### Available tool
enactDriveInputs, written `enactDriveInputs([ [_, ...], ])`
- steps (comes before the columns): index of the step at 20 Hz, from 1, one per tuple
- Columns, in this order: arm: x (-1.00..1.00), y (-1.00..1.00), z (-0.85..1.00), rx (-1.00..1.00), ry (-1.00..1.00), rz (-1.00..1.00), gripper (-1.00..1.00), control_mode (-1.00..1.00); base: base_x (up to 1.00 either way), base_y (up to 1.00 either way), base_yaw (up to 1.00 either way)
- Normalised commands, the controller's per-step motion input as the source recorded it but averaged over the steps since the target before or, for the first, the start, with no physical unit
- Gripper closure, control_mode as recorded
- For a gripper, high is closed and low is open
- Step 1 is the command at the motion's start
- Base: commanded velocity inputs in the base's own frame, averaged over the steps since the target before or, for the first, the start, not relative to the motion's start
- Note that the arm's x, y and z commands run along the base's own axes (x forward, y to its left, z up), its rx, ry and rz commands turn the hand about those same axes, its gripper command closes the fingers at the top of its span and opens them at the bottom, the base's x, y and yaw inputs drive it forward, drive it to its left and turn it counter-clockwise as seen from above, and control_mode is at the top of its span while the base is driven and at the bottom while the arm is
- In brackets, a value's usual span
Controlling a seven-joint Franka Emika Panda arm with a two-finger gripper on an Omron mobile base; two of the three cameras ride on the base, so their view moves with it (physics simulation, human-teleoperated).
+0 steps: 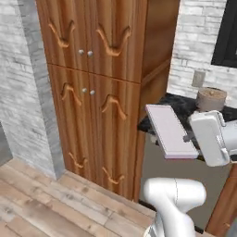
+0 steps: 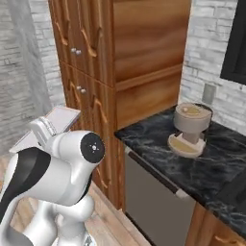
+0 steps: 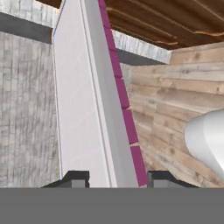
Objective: The ice cube tray has been filled with water. Take the tray and place it in the freezer to make ice. Close the freezer door after placing the tray.
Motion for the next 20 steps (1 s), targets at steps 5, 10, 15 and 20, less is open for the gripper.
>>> enactDriveInputs([
  [5, 0.0, 0.0, 0.0, 0.0, 0.0, 0.0, 1.0, 1.0, 0.0, 0.0, 0.98],
  [10, 0.0, 0.0, 0.0, 0.0, 0.0, 0.0, 1.0, 1.0, 0.0, 0.0, 0.94],
  [15, 0.0, 0.0, 0.0, 0.0, 0.0, 0.0, 1.0, 1.0, 0.05, 0.0, 0.89],
  [20, 0.0, 0.0, 0.0, 0.0, 0.0, 0.0, 1.0, 1.0, 0.09, 0.0, 0.85],
])
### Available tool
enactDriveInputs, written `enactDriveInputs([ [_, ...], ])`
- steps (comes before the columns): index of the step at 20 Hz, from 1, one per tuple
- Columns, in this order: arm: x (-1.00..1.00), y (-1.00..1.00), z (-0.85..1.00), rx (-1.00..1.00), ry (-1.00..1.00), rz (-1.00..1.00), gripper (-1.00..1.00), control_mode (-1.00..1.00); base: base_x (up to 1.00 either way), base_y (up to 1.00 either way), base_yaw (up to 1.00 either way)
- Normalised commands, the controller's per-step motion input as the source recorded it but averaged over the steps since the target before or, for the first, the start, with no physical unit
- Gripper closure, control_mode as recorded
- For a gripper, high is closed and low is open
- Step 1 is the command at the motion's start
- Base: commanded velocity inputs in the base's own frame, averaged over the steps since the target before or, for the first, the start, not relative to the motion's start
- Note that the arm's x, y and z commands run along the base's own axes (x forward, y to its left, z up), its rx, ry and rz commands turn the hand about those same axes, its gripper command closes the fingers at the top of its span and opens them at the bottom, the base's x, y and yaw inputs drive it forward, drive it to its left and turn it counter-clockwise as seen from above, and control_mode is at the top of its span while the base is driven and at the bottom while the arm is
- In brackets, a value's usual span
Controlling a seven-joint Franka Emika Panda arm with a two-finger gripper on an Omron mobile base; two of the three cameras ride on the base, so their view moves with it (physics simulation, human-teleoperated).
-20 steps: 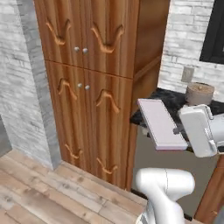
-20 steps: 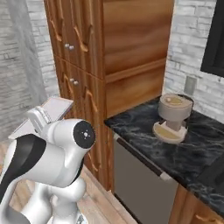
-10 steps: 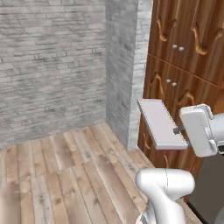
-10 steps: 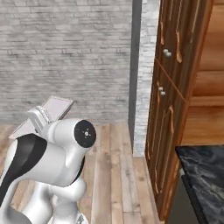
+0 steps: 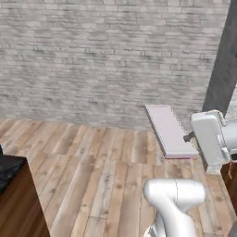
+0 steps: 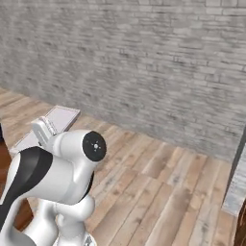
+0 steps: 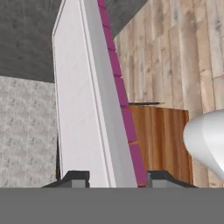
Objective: The ice cube tray has been filled with water. Take the tray and place it in the freezer to make ice. Close the freezer door after placing the tray.
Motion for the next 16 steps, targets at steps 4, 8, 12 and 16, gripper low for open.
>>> enactDriveInputs([
  [4, 0.0, 0.0, 0.0, 0.0, 0.0, 0.0, 1.0, 1.0, 0.01, 0.0, 0.82],
  [8, 0.0, 0.0, 0.0, 0.0, 0.0, 0.0, 1.0, 1.0, 0.01, 0.03, 0.78],
  [12, 0.0, 0.0, 0.0, 0.0, 0.0, 0.0, 1.0, 1.0, 0.03, 0.34, 0.74],
  [16, 0.0, 0.0, 0.0, 0.0, 0.0, 0.0, 1.0, 1.0, 0.0, 0.62, 0.68],
])
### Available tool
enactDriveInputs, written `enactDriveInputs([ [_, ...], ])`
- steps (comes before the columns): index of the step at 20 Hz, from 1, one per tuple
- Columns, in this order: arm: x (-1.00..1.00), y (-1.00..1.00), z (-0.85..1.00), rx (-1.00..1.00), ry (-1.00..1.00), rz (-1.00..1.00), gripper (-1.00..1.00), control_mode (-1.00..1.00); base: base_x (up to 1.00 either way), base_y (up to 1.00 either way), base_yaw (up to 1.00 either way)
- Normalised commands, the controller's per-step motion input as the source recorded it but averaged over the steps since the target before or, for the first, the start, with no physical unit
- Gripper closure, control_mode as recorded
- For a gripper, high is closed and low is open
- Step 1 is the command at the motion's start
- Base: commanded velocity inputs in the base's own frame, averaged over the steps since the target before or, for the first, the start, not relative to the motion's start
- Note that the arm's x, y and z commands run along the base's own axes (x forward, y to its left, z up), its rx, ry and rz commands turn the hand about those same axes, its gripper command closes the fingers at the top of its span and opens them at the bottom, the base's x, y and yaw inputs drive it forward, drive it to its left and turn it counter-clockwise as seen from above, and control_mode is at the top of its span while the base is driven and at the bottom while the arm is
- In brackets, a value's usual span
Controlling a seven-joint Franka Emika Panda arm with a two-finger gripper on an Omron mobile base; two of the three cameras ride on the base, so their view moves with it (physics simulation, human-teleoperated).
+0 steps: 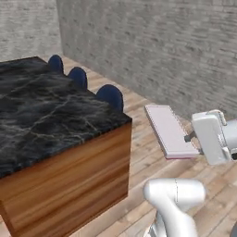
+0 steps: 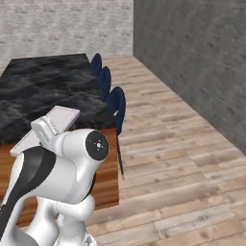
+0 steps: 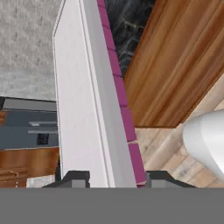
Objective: The ice cube tray has been filled with water. Take the tray and place it in the freezer to make ice. Close the freezer door after placing the tray.
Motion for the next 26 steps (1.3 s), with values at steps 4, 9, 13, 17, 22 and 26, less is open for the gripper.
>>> enactDriveInputs([
  [4, 0.0, 0.0, 0.0, 0.0, 0.0, 0.0, 1.0, 1.0, 0.0, 0.92, 0.62],
  [9, 0.0, 0.0, 0.0, 0.0, 0.0, 0.0, 1.0, 1.0, 0.02, 1.0, 0.46],
  [13, 0.0, 0.0, 0.0, 0.0, 0.0, 0.0, 1.0, 1.0, 0.24, 1.0, 0.2],
  [17, 0.0, 0.0, 0.0, 0.0, 0.0, 0.0, 1.0, 1.0, 0.58, 1.0, 0.01],
  [22, 0.0, 0.0, 0.0, 0.0, 0.0, 0.0, 1.0, 1.0, 0.86, 1.0, -0.05],
  [26, 0.0, 0.0, 0.0, 0.0, 0.0, 0.0, 1.0, 1.0, 0.88, 1.0, -0.05],
])
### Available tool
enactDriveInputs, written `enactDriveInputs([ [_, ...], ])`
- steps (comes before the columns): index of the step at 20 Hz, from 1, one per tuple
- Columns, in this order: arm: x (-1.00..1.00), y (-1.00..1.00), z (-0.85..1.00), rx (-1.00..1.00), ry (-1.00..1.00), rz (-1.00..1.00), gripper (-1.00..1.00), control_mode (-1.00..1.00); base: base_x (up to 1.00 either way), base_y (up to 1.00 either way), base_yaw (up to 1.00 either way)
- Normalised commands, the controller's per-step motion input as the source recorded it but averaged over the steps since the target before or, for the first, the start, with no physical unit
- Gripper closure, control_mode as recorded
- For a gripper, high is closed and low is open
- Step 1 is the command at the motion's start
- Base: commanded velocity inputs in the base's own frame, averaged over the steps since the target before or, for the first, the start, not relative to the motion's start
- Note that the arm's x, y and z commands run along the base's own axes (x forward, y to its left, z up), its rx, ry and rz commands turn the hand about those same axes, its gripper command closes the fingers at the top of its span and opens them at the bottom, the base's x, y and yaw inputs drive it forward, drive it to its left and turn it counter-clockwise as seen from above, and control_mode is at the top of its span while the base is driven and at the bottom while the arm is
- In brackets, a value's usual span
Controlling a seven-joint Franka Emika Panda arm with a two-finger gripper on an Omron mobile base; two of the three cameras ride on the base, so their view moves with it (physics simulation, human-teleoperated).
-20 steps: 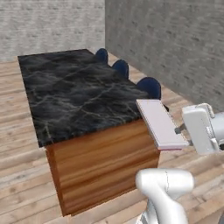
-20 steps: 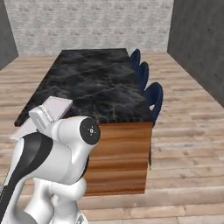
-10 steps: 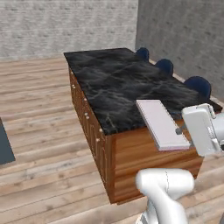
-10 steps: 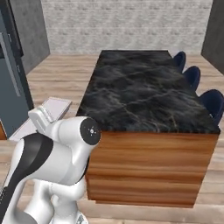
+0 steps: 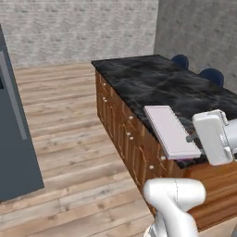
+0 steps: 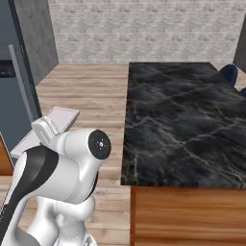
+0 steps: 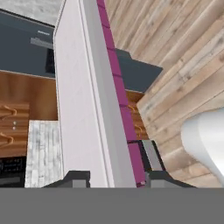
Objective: The ice cube tray has been filled with water. Take the tray and place it in the freezer to make ice. Close the freezer door after placing the tray.
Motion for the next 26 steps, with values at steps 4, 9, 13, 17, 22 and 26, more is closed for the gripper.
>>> enactDriveInputs([
  [4, 0.0, 0.0, 0.0, 0.0, 0.0, 0.0, 1.0, 1.0, 0.82, 1.0, -0.03],
  [9, 0.0, 0.0, 0.0, 0.0, 0.0, 0.0, 1.0, 1.0, 0.97, 0.61, 0.0],
  [13, 0.0, 0.0, 0.0, 0.0, 0.0, 0.0, 1.0, 1.0, 1.0, 0.0, 0.0],
  [17, 0.0, 0.0, 0.0, 0.0, 0.0, 0.0, 1.0, 1.0, 1.0, 0.0, 0.0],
  [22, 0.0, 0.0, 0.0, 0.0, 0.0, 0.0, 1.0, 1.0, 1.0, 0.0, 0.11],
  [26, 0.0, 0.0, 0.0, 0.0, 0.0, 0.0, 1.0, 1.0, 1.0, -0.17, 0.21],
])
